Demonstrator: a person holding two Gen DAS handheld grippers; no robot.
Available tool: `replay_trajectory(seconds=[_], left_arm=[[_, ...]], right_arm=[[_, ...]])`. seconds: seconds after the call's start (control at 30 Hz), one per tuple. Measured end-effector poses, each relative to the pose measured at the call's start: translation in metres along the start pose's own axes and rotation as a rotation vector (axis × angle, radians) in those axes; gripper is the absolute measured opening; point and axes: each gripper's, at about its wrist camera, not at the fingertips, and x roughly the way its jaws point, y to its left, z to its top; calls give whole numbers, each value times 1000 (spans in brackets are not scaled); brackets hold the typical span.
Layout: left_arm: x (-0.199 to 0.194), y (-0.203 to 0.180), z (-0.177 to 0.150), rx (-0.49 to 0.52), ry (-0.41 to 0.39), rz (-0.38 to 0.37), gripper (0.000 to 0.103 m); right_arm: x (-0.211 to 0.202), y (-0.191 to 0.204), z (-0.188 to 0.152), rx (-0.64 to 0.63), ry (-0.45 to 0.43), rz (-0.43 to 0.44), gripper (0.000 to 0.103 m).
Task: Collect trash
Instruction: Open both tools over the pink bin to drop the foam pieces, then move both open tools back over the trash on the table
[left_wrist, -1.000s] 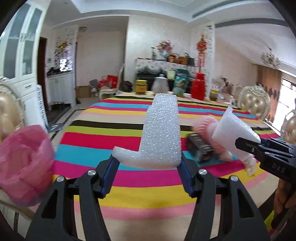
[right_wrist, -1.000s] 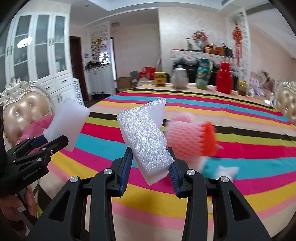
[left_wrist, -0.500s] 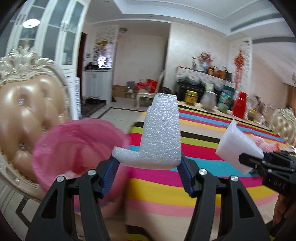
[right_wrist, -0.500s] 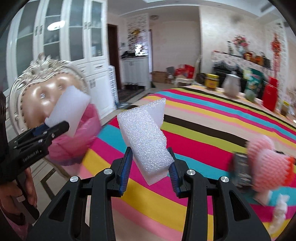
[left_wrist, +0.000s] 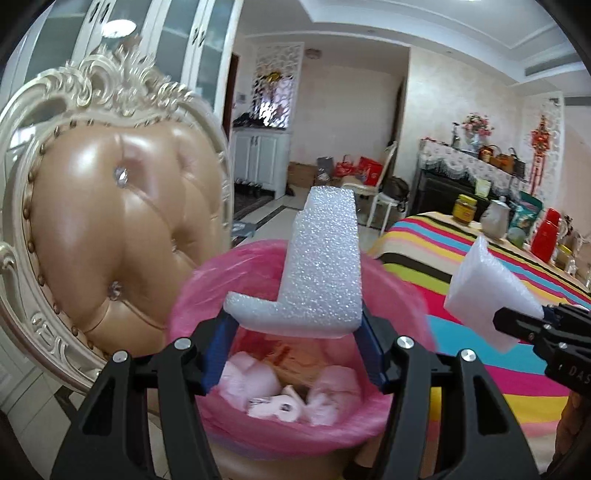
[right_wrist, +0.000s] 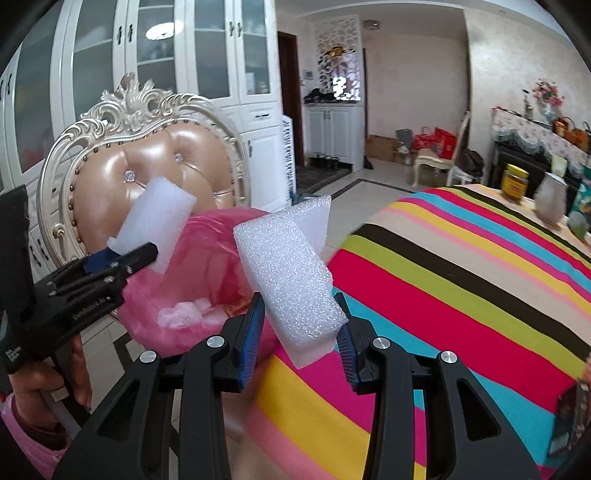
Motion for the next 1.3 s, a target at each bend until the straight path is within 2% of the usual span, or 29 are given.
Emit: replay_trajectory(seconds=[0.2, 0.3, 0.33, 0.37, 0.4, 0.57, 0.67, 0.8, 1.0, 1.3], left_arm=[[24, 22, -3, 1, 41, 23, 59], [31, 27, -5, 8, 54, 43, 61], [32, 28, -6, 7, 58, 54, 64], [33, 31, -6, 2, 56, 69, 75], [31, 33, -7, -10, 43, 85, 82], [18, 34, -13, -10, 20, 145, 92], [9, 31, -17, -21, 12, 147, 98], [-4, 13, -20, -15, 6, 100, 98], [-18, -40, -22, 54, 5, -12, 98], [-33, -157, -37, 205, 47, -241, 98]], right_arm=[[37, 23, 21, -15, 21, 43, 38], [51, 31, 28, -24, 27, 60, 42], [54, 32, 30, -28, 27, 62, 49], [56, 33, 31, -26, 22, 63, 59], [57, 33, 31, -16, 16, 74, 61], [45, 19, 26, 16, 10, 63, 62], [30, 7, 19, 28, 5, 45, 62], [-3, -10, 2, 21, -3, -15, 62], [-54, -51, -34, 83, -11, -131, 66], [-137, -141, -100, 263, -8, -358, 66]])
